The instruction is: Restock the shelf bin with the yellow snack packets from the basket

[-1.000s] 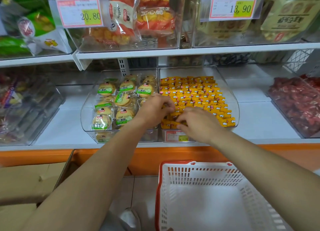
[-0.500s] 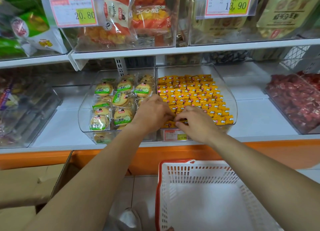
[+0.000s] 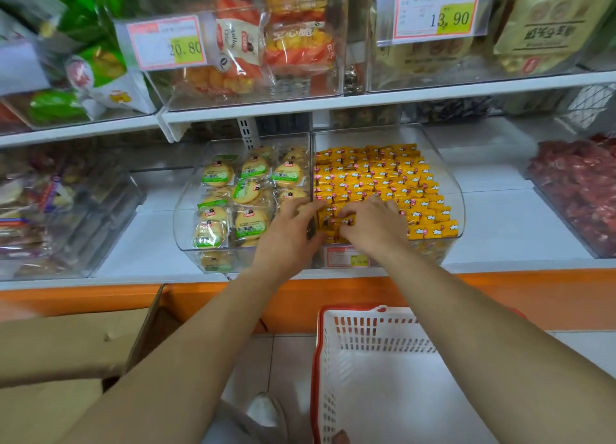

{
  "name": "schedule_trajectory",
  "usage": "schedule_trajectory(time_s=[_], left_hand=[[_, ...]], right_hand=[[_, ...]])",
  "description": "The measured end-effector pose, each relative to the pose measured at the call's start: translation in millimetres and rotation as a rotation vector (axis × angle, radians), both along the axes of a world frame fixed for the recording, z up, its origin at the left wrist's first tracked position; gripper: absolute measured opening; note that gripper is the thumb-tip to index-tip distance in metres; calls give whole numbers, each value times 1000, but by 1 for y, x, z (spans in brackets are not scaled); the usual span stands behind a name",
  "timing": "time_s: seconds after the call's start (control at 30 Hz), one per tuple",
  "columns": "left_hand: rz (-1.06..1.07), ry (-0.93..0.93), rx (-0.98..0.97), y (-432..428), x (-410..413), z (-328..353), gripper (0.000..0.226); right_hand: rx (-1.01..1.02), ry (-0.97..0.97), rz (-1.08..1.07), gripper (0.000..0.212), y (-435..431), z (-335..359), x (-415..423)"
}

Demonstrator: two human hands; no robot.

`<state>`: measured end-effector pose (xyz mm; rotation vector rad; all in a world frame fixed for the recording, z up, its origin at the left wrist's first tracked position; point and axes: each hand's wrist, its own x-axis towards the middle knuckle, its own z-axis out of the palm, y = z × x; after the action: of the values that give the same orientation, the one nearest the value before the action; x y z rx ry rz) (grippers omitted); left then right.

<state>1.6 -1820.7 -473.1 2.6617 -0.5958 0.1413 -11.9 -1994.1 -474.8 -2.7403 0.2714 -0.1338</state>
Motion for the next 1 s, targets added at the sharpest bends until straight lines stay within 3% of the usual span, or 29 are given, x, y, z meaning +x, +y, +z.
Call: schedule_trajectory(time_s=[0.1,0.2,0.3,0.4,0.53,0.6,0.73,0.77,0.9,1.0], left_hand=[[169,117,-170,-10,-8,9,77],[302,218,-107,-16,-8,14,49],[369,275,-106,-22,-5,15,41],[432,270,-109,-32,2,17,42],[451,210,-25,-39,4,19,45],[391,188,-21,-32,-8,23,47],[167,-138,-40,6,-72,11,34],[126,-116,-17,15,-92,1,30],[184,470,232,31,-148,-68,53],[176,659,437,48,-164,-114,75]], right_hand=[[-12,-43,34,30,2,6,-8],[-9,-279,63,31,-4,5,-40],[80,-373,121,29,-14,-11,-82],[180,-185,150,33,-36,-38,-117],[161,107,171,33,-59,-71,-139],[221,215,163,34,-60,-85,-141],[316,356,187,37,-49,-125,-142],[339,389,205,36,-43,-138,-144],[424,543,282,35,-12,-205,-159],[457,708,320,45,8,-253,-165]])
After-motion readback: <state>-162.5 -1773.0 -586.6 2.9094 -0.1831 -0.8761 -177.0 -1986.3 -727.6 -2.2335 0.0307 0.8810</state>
